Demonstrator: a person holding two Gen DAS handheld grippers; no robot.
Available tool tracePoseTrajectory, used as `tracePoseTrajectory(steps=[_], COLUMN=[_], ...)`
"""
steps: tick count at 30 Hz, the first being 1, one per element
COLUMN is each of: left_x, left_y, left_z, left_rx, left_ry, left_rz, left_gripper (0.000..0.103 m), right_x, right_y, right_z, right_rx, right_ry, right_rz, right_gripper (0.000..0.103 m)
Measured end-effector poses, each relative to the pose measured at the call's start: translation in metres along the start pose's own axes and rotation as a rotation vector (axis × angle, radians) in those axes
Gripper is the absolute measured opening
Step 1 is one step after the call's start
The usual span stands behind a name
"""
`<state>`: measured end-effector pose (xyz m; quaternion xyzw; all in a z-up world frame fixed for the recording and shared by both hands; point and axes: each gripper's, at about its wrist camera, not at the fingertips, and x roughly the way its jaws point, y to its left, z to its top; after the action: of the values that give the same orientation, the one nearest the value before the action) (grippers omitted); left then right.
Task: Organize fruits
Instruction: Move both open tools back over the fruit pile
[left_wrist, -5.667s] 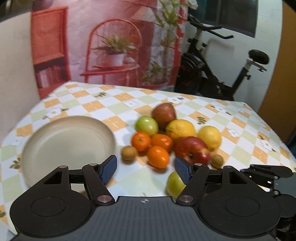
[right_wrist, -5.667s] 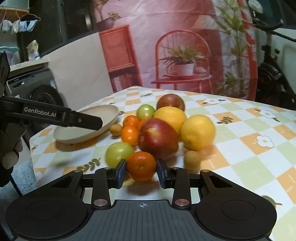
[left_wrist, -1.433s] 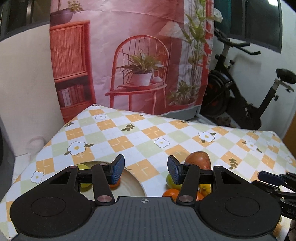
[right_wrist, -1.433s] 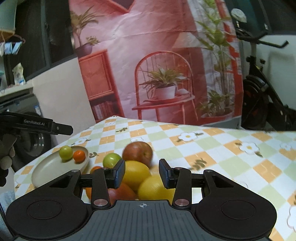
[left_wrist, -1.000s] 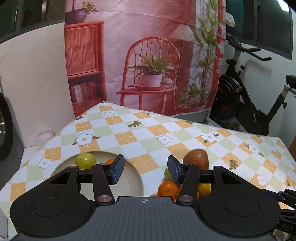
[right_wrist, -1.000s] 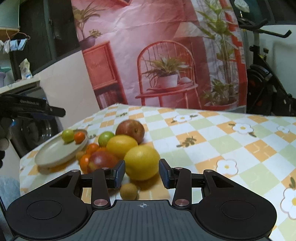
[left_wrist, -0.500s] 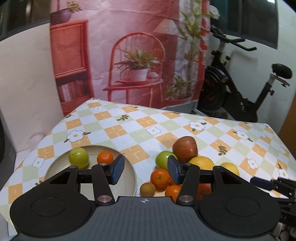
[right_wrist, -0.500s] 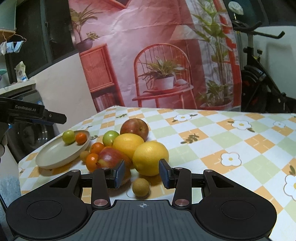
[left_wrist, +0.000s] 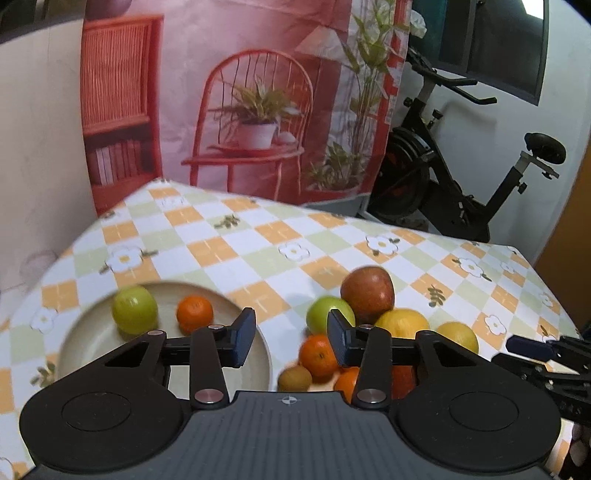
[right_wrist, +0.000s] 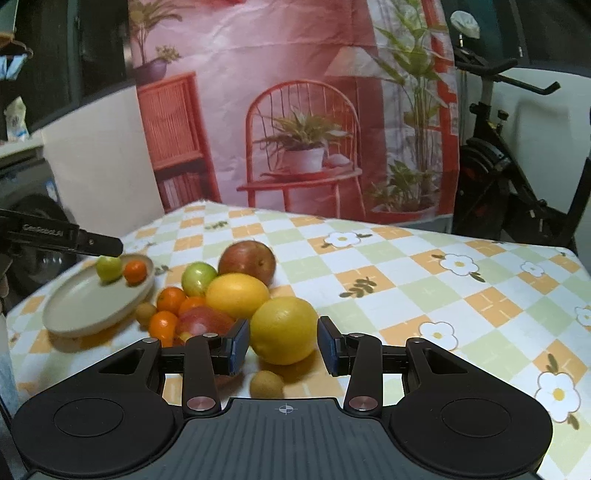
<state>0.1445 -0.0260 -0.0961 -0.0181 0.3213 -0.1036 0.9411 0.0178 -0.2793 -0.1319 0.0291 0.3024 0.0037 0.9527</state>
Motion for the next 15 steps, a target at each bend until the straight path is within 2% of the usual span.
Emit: tracePoseTrajectory(steps=[7,15], left_x=[0.006,0.022], left_y=[0.006,-0.009], left_z=[-0.015,-0.026], left_rx=[0.014,0.054], left_ry=[0.044,0.130], left_rz=[-0.010,-0.111], left_gripper=[0.043,0.042], right_x=[0.004,0.004], right_y=[0.003,0.003], right_z=[-0.003,-0.016], right_rx=[0.003,0.023], right_ry=[0.001,0.028], right_rz=[0.005,0.012], right_gripper=[0.038,0.038])
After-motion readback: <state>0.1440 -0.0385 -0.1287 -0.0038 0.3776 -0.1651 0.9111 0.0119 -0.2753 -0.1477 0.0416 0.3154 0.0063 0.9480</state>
